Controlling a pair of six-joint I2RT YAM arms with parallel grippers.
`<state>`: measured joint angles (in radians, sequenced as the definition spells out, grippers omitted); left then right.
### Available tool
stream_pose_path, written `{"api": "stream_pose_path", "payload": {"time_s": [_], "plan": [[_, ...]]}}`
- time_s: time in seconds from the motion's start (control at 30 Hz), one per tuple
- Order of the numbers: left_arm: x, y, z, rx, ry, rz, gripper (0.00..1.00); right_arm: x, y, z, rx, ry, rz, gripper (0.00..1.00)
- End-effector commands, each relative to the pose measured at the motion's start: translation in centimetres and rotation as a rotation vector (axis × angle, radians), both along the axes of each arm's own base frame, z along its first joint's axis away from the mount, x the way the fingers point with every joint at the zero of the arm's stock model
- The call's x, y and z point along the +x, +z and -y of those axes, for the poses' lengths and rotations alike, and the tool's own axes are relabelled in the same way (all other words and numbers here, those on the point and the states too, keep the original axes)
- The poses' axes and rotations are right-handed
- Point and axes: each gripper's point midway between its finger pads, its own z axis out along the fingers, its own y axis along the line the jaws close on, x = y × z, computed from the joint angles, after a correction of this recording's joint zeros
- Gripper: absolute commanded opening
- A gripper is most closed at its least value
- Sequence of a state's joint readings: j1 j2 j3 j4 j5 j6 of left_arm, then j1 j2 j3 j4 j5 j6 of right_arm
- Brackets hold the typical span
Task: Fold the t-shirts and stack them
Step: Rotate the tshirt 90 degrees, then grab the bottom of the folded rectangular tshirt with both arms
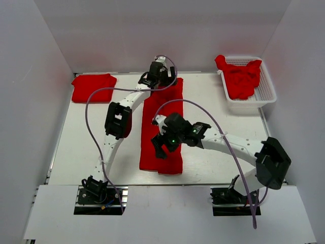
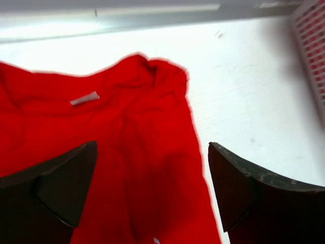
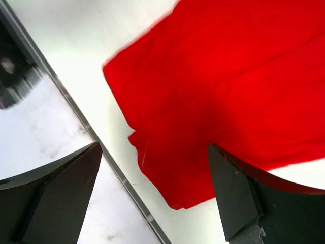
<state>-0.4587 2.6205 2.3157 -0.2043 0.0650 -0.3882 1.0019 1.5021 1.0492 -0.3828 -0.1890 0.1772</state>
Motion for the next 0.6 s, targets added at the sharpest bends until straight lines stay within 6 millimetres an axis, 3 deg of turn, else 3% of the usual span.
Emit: {"api": "stream_pose_path", "payload": {"time_s": [0.0, 0.03, 0.07, 0.2, 0.23, 0.3, 0.33, 0.37, 0.4, 0.43, 0.47, 0.5, 0.57], "plan": [[-0.6, 17.0, -1.7, -0.049, 0.003, 0.238, 1.0, 1.1, 3.8, 0.2, 0.032, -0.031, 0.088, 0.9], [-1.1, 18.1, -2.0, -0.041, -0.001, 0.244, 1.0, 1.4, 4.1, 0.4, 0.03, -0.041, 0.106, 0.9], [-2.0, 21.6, -3.0, -0.021, 0.011, 0.293, 1.0, 1.9, 5.0, 1.2, 0.02, -0.076, 0.143, 0.9], [-6.4, 21.9, -8.4, 0.17, 0.116, 0.166, 1.0, 3.2, 6.1, 4.1, -0.035, -0.152, 0.251, 0.9], [-9.9, 20.9, -10.6, 0.231, 0.129, 0.08, 1.0, 3.6, 6.7, 5.0, -0.042, -0.171, 0.292, 0.9], [-13.4, 19.5, -13.9, 0.292, 0.217, 0.001, 1.0, 3.1, 5.9, 6.4, -0.073, -0.131, 0.324, 0.9], [-16.2, 15.0, -15.5, 0.349, 0.231, -0.11, 1.0, 3.0, 6.1, 6.8, -0.075, -0.105, 0.359, 0.9], [-19.1, 17.5, -16.7, 0.314, 0.257, -0.081, 1.0, 2.6, 5.1, 7.5, -0.102, -0.081, 0.358, 0.9], [-20.9, 17.1, -16.8, 0.284, 0.24, -0.101, 1.0, 2.4, 4.5, 8.0, -0.125, -0.048, 0.37, 0.9], [-23.7, 13.7, -17.0, 0.259, 0.219, -0.193, 1.0, 2.1, 4.3, 8.2, -0.128, -0.013, 0.378, 0.9], [-26.1, 15.8, -17.6, 0.193, 0.224, -0.159, 1.0, 1.7, 4.1, 8.2, -0.13, 0.013, 0.37, 0.9], [-28.5, 13.0, -18.2, 0.202, 0.208, -0.218, 1.0, 1.1, 3.5, 8.4, -0.143, 0.038, 0.351, 0.9], [-31.7, 11.8, -17.9, 0.122, 0.173, -0.274, 1.0, 0.2, 3.0, 8.1, -0.132, 0.096, 0.335, 0.9]]}}
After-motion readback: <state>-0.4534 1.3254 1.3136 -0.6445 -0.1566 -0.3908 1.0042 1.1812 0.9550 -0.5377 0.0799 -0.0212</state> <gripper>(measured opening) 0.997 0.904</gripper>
